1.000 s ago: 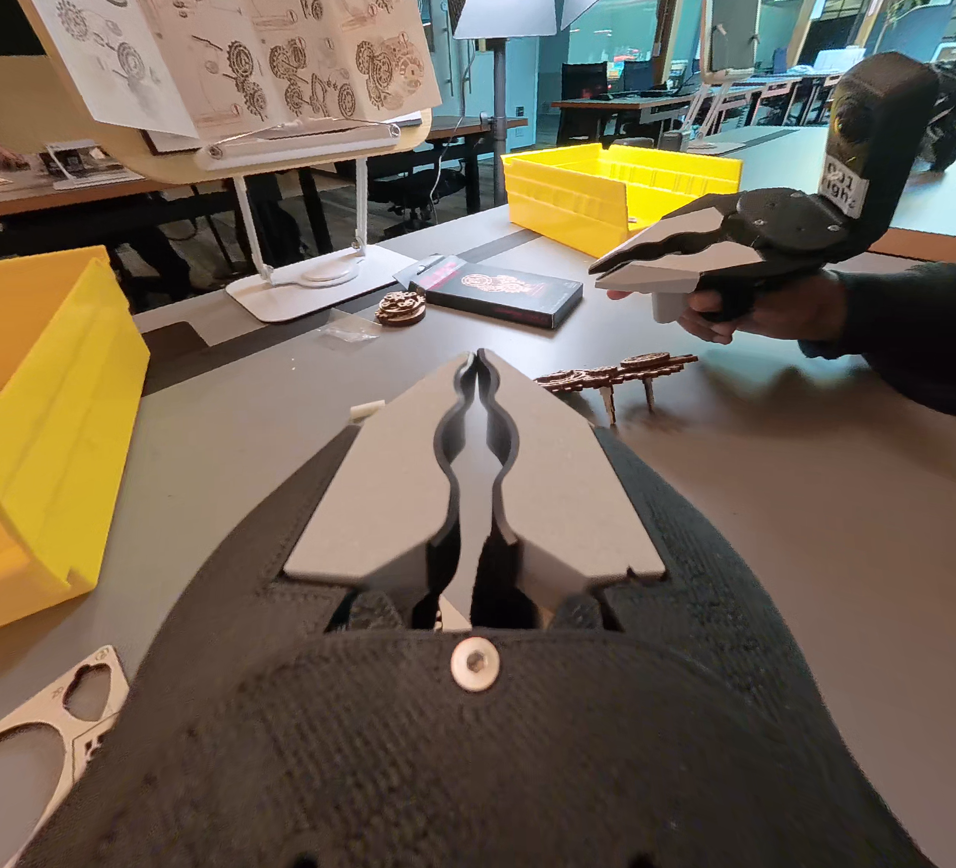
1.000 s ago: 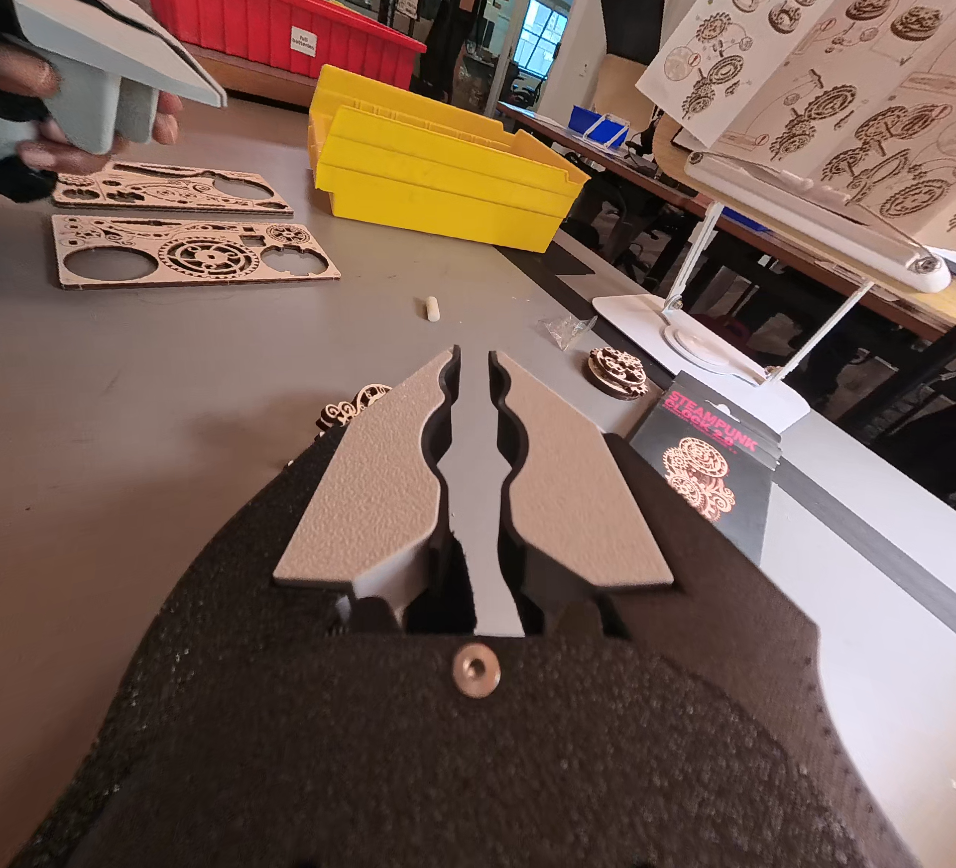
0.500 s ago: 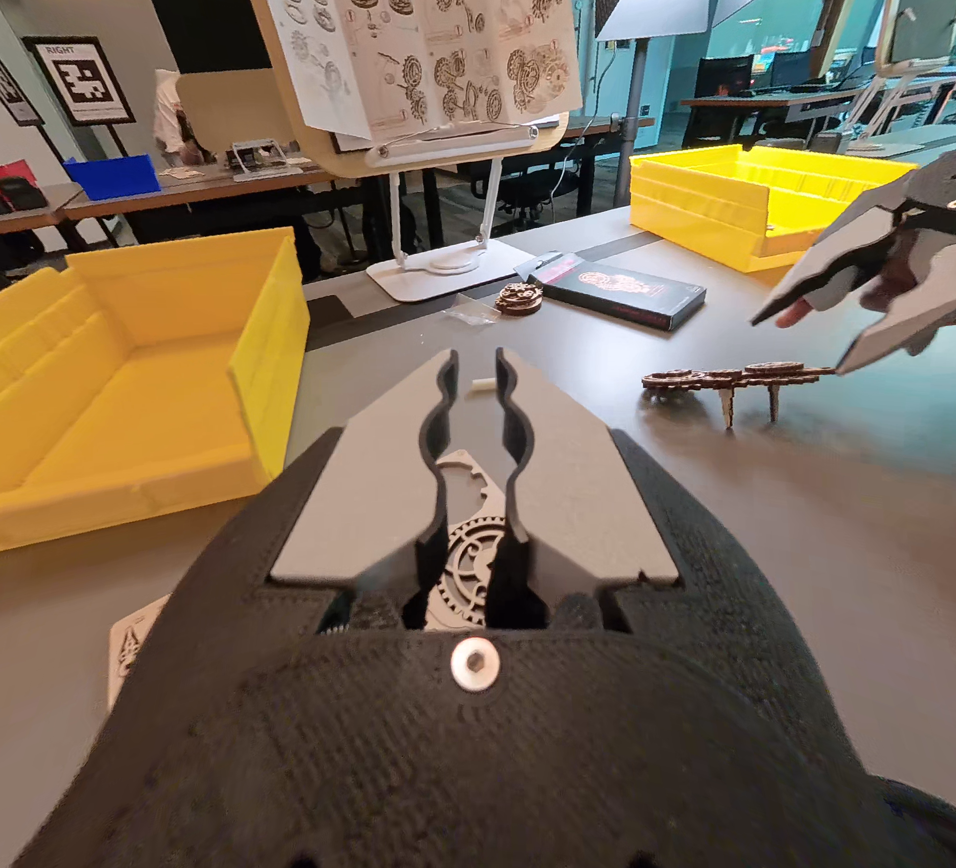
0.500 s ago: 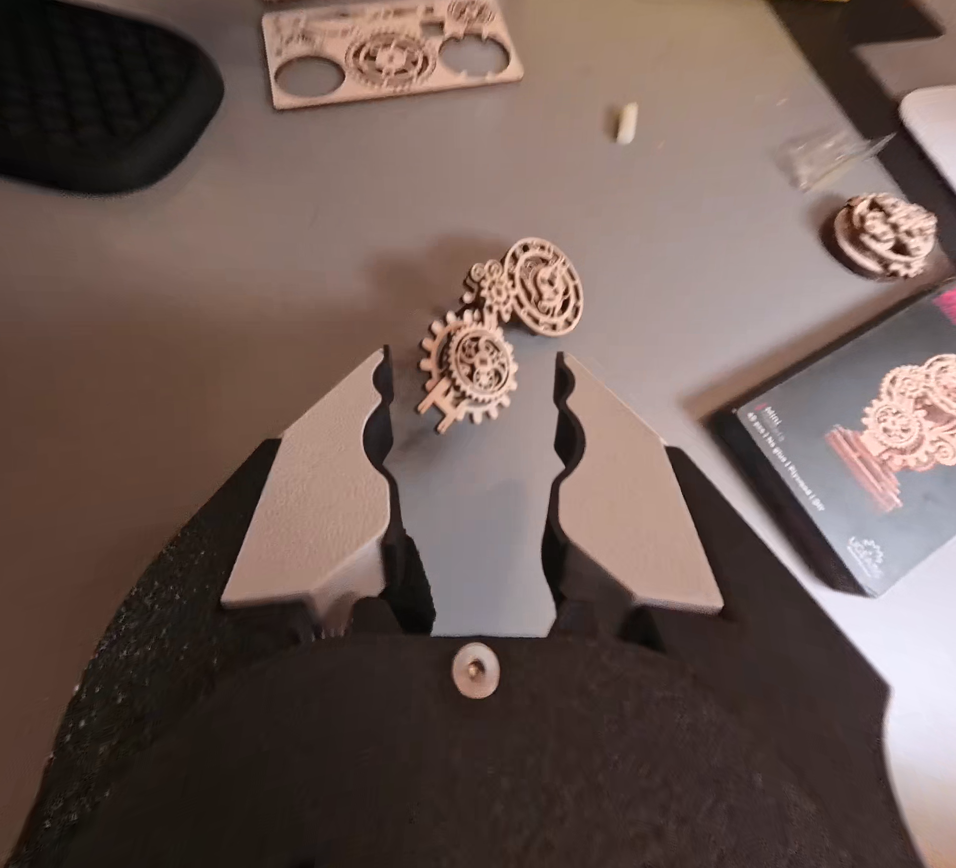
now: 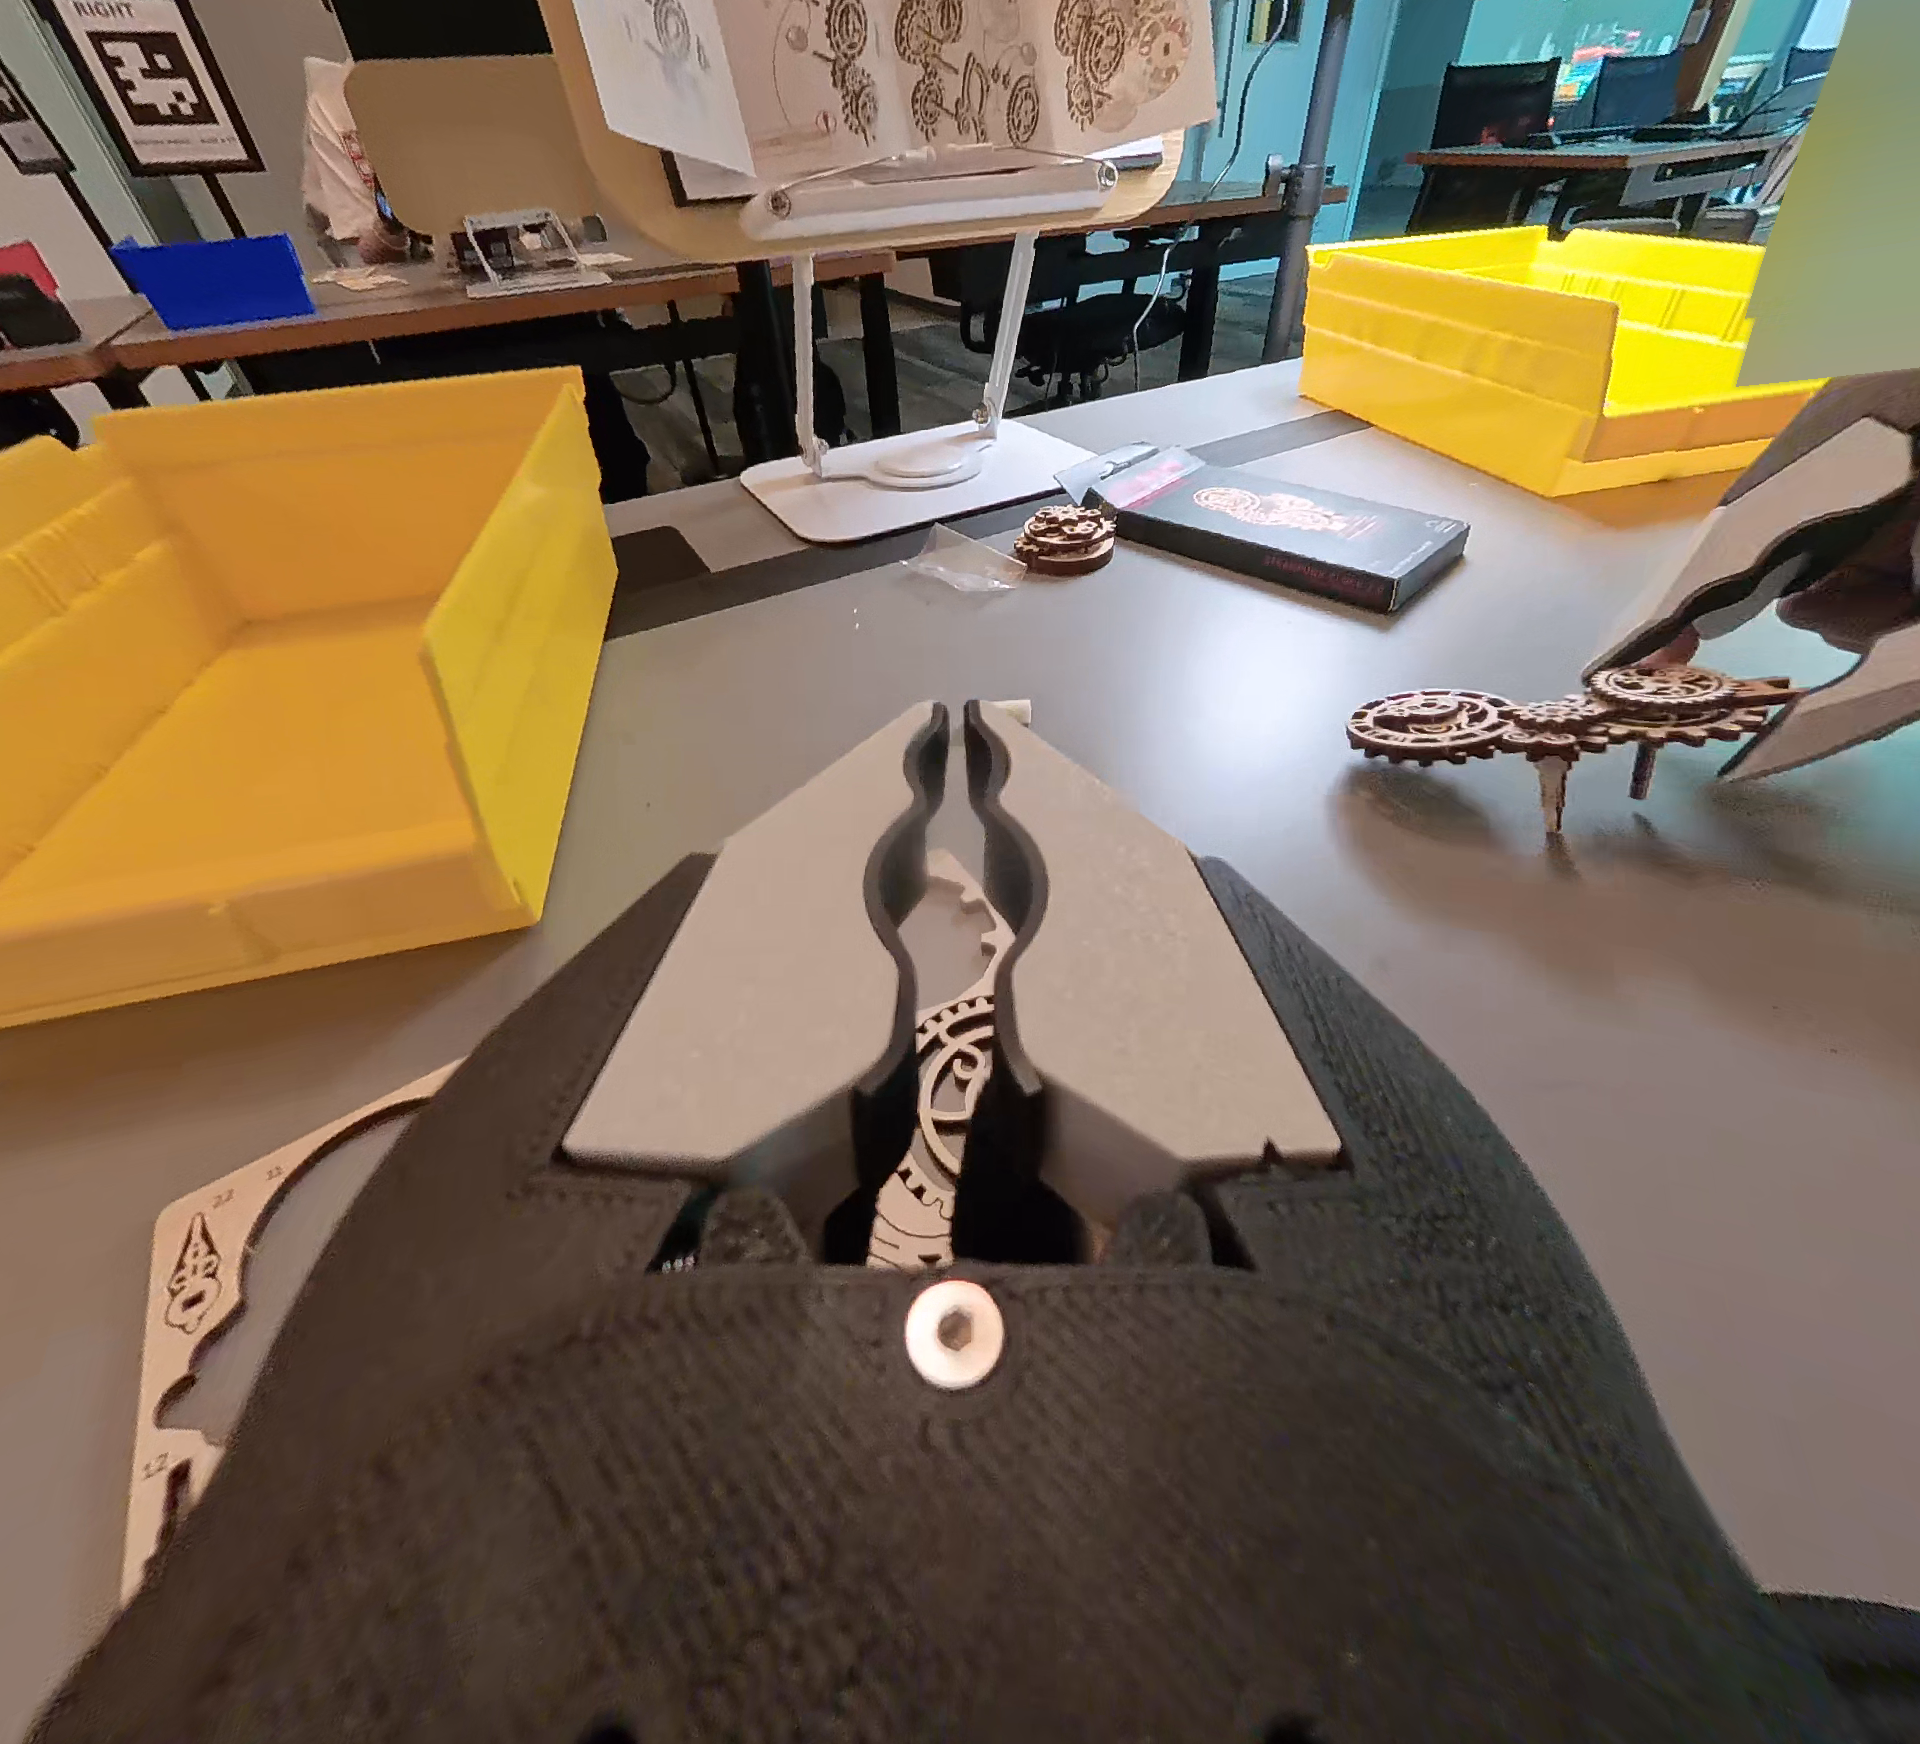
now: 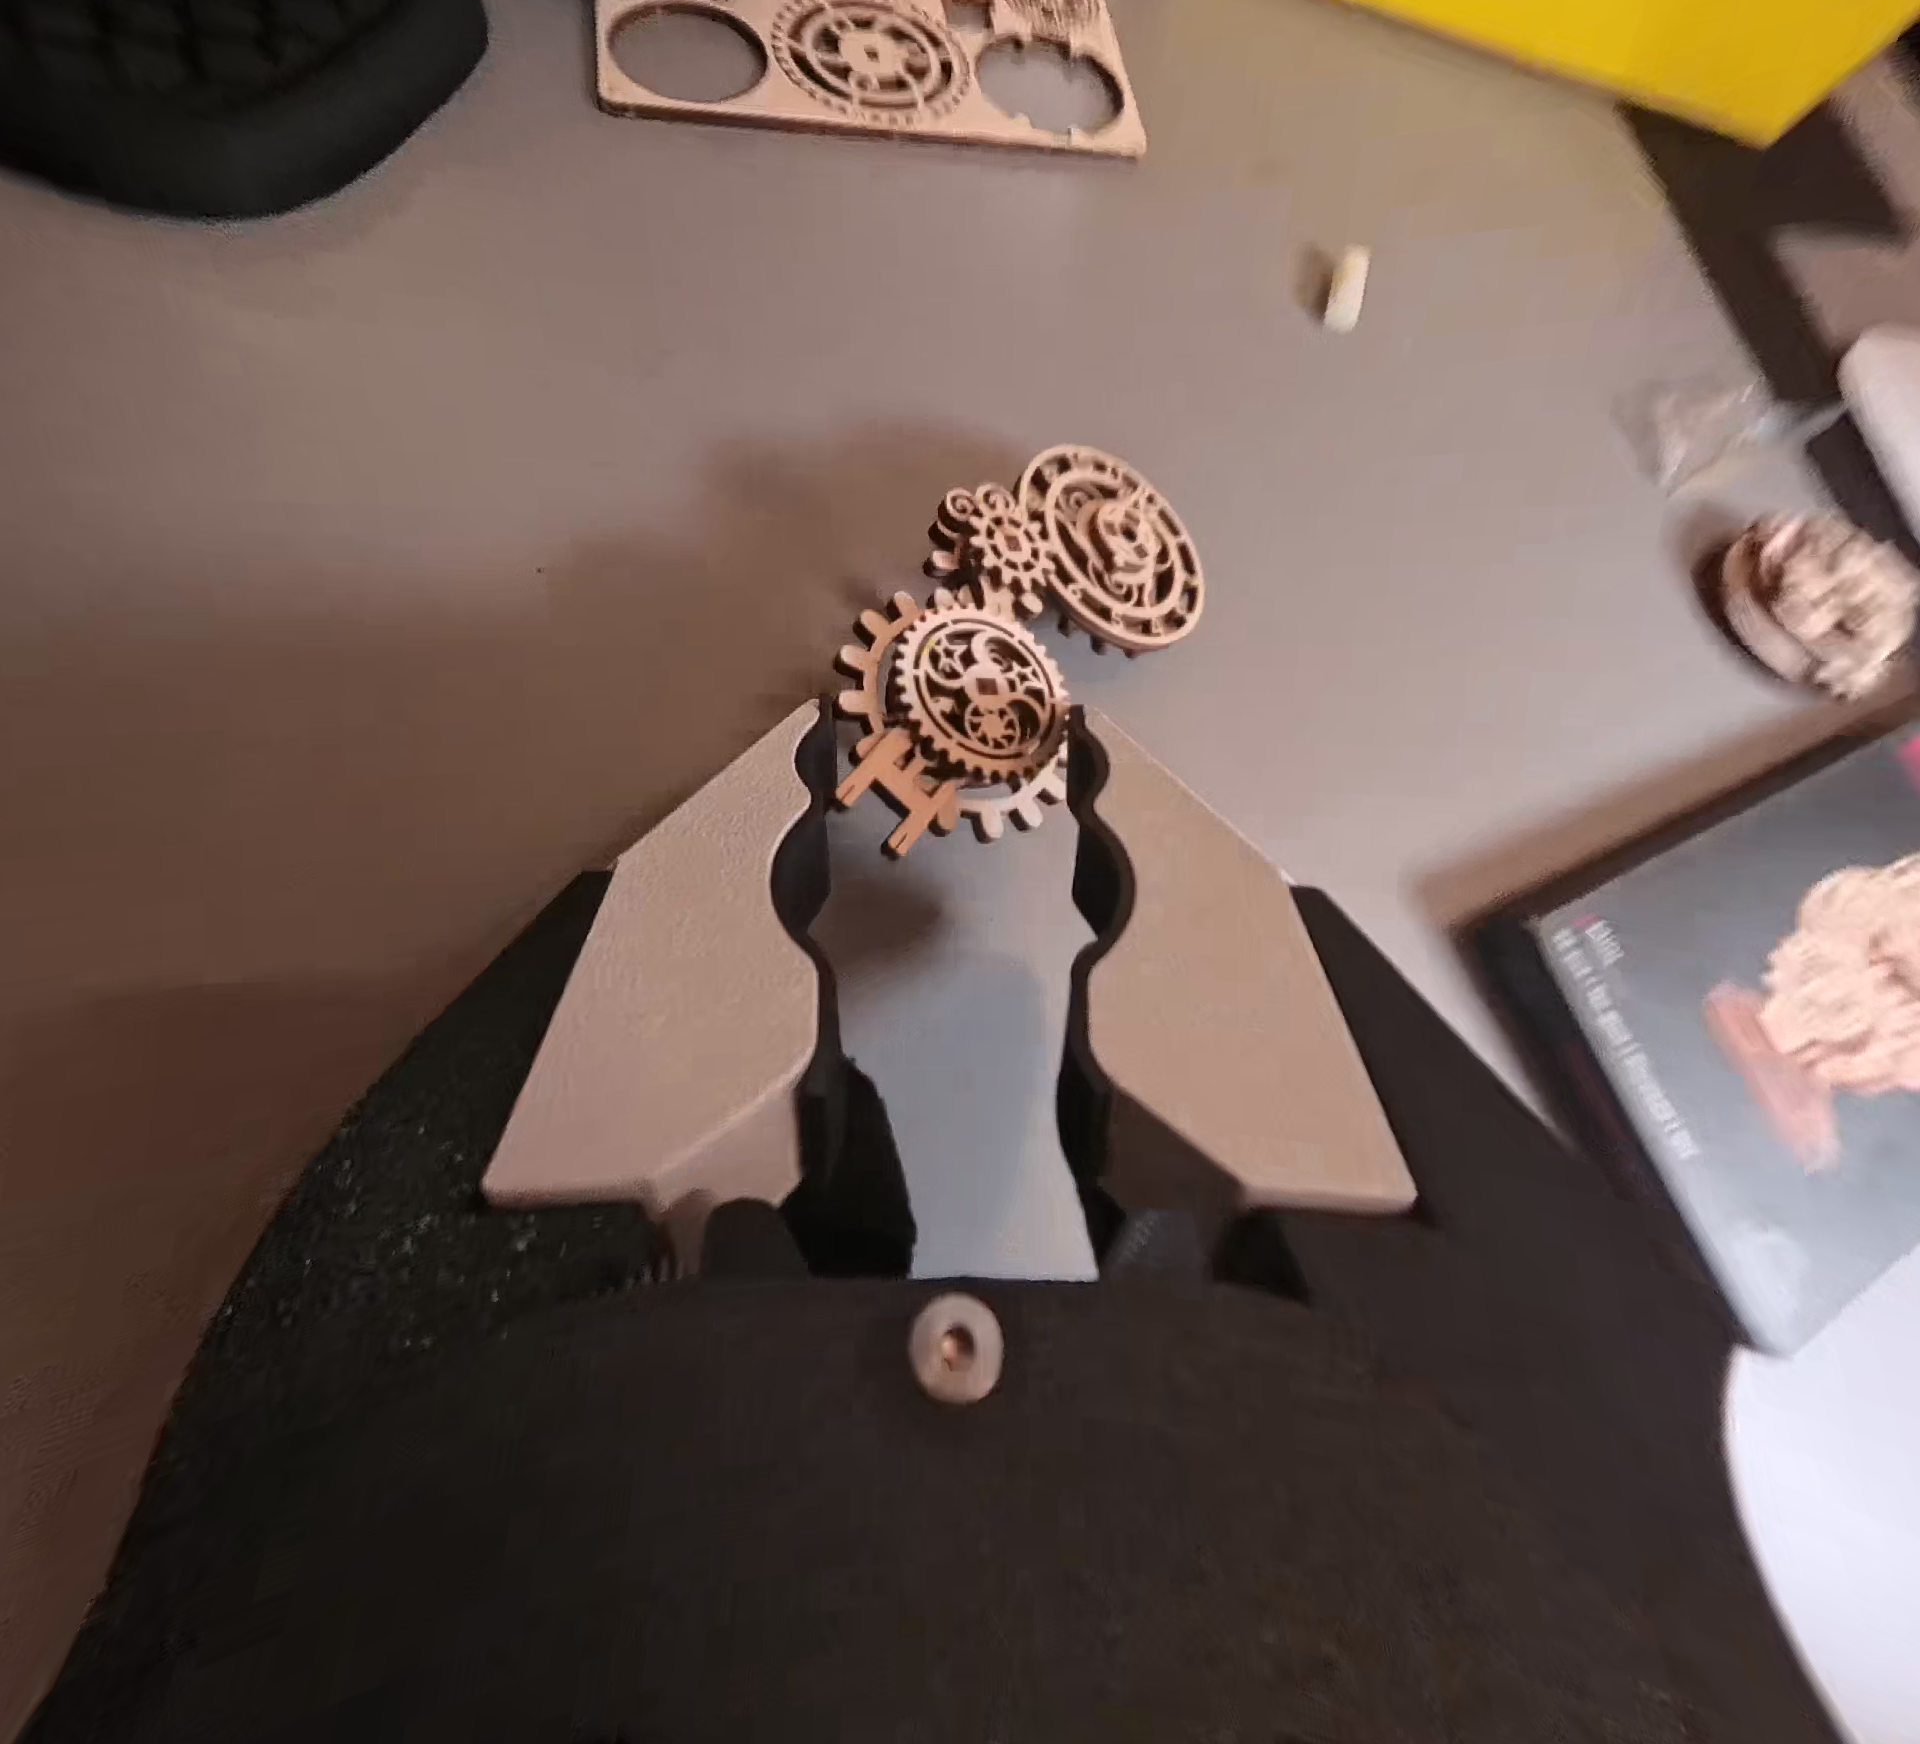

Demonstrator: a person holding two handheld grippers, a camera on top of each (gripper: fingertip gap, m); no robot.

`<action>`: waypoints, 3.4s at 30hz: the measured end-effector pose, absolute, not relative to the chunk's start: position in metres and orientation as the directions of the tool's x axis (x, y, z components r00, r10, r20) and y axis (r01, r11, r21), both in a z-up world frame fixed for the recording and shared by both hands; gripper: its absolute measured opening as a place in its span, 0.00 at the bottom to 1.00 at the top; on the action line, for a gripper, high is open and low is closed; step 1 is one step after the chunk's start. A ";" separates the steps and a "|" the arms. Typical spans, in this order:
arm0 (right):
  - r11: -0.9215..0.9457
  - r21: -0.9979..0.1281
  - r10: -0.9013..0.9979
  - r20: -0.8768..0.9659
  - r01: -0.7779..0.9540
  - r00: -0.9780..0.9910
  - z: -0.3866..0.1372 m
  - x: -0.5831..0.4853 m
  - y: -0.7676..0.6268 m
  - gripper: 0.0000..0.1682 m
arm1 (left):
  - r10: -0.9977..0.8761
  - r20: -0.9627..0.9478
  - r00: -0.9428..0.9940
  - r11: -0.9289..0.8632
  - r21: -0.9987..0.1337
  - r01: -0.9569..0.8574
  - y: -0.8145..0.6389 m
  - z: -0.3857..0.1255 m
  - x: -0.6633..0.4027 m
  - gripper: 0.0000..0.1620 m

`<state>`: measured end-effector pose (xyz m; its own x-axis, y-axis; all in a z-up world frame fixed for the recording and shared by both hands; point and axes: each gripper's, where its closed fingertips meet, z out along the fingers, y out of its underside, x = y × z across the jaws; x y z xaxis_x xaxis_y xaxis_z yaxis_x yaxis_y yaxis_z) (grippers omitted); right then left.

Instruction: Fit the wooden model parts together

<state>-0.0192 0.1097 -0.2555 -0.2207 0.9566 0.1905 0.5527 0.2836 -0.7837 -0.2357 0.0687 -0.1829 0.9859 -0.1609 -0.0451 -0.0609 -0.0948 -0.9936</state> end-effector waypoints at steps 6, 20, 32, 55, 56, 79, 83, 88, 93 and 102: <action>0.518 -0.747 0.855 0.445 0.418 -0.265 -0.246 -0.022 0.109 0.25 | -0.167 -0.038 0.985 -0.109 -0.992 -0.056 0.076 -0.188 -0.236 0.02; -0.203 -0.768 0.977 -0.197 0.607 0.078 -0.263 -0.004 0.153 0.25 | -0.085 -0.016 0.996 -0.188 -0.982 -0.031 0.062 -0.186 -0.267 0.17; -0.012 -0.968 0.991 0.022 0.252 0.131 -0.165 -0.004 0.157 0.28 | 0.056 -0.115 0.992 -0.412 -0.908 -0.082 0.010 -0.195 -0.367 0.19; 0.038 -0.990 0.988 0.058 0.138 0.141 -0.173 0.003 0.130 0.19 | -0.072 -0.037 0.997 -0.663 -0.745 -0.075 -0.055 -0.264 -0.352 0.40; 0.036 -0.990 0.989 0.056 0.140 0.140 -0.175 0.003 0.131 0.18 | -0.072 -0.036 0.997 -0.667 -0.741 -0.075 -0.057 -0.264 -0.352 0.40; 0.010 -0.985 0.989 0.035 0.172 0.143 -0.187 0.002 0.135 0.15 | 0.065 0.062 0.996 -0.692 -0.716 0.090 -0.038 -0.281 -0.319 0.69; 0.012 -0.985 0.990 0.036 0.173 0.137 -0.187 0.001 0.133 0.15 | 0.082 0.034 0.996 -0.686 -0.723 0.082 -0.034 -0.287 -0.321 0.65; 0.018 -0.985 0.989 0.042 0.169 0.141 -0.184 0.003 0.134 0.15 | 0.072 0.036 0.997 -0.701 -0.709 0.077 -0.043 -0.287 -0.334 0.62; 0.015 -0.986 0.990 0.038 0.168 0.133 -0.184 0.002 0.132 0.14 | 0.144 0.000 0.990 -0.719 -0.687 0.105 -0.056 -0.286 -0.361 0.65; 0.009 -0.985 0.993 0.029 0.171 0.117 -0.186 -0.001 0.127 0.14 | 0.164 0.006 0.986 -0.717 -0.686 0.124 -0.052 -0.288 -0.366 0.62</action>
